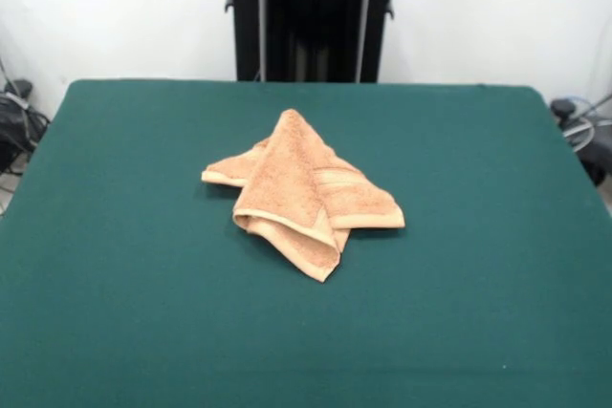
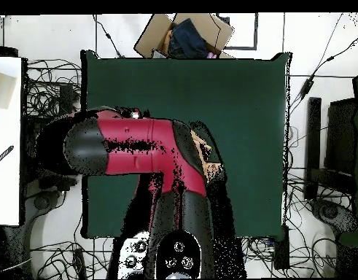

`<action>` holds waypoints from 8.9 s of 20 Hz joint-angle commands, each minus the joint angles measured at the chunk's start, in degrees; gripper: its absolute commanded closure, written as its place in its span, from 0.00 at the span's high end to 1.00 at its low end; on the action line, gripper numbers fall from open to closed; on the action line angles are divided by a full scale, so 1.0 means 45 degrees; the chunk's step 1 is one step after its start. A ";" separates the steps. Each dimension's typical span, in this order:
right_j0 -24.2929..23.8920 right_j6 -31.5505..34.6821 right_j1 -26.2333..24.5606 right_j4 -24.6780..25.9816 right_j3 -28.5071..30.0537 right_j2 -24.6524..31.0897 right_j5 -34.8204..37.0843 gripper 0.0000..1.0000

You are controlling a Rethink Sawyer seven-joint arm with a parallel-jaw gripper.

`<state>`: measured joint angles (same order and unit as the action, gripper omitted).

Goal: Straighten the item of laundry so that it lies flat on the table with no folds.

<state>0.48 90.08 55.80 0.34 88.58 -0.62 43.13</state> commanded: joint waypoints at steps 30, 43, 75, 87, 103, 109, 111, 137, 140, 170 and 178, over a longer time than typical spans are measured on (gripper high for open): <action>0.0606 0.2689 -0.2118 0.0614 0.1545 -0.0419 -0.3156 1.00; 0.0267 0.2274 -0.2011 0.0373 0.1961 -0.0120 -0.3583 1.00; -0.2336 0.0380 -0.1037 0.0502 0.3432 0.1935 -0.3855 1.00; -0.2588 0.0540 -0.0862 0.0751 0.3608 0.1808 -0.3972 1.00; -0.3076 0.0266 -0.1758 0.0563 0.2168 0.2632 -0.3802 1.00; -0.3255 0.0155 -0.2056 0.0514 0.1400 0.2831 -0.3355 1.00; -0.3251 0.0128 -0.2139 0.0521 0.1070 0.2875 -0.3123 1.00; -0.4278 -0.0230 -0.2906 0.0253 0.0774 0.4438 -0.3840 1.00; -0.4559 -0.0315 -0.2936 0.0421 0.0948 0.4771 -0.3939 1.00; -0.3272 0.1479 -0.3731 0.2981 0.0571 0.3371 -0.4984 1.00; -0.3343 0.1101 -0.4103 0.2989 0.0930 0.3579 -0.5045 1.00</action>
<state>-14.51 90.08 39.62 11.00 87.40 14.88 21.44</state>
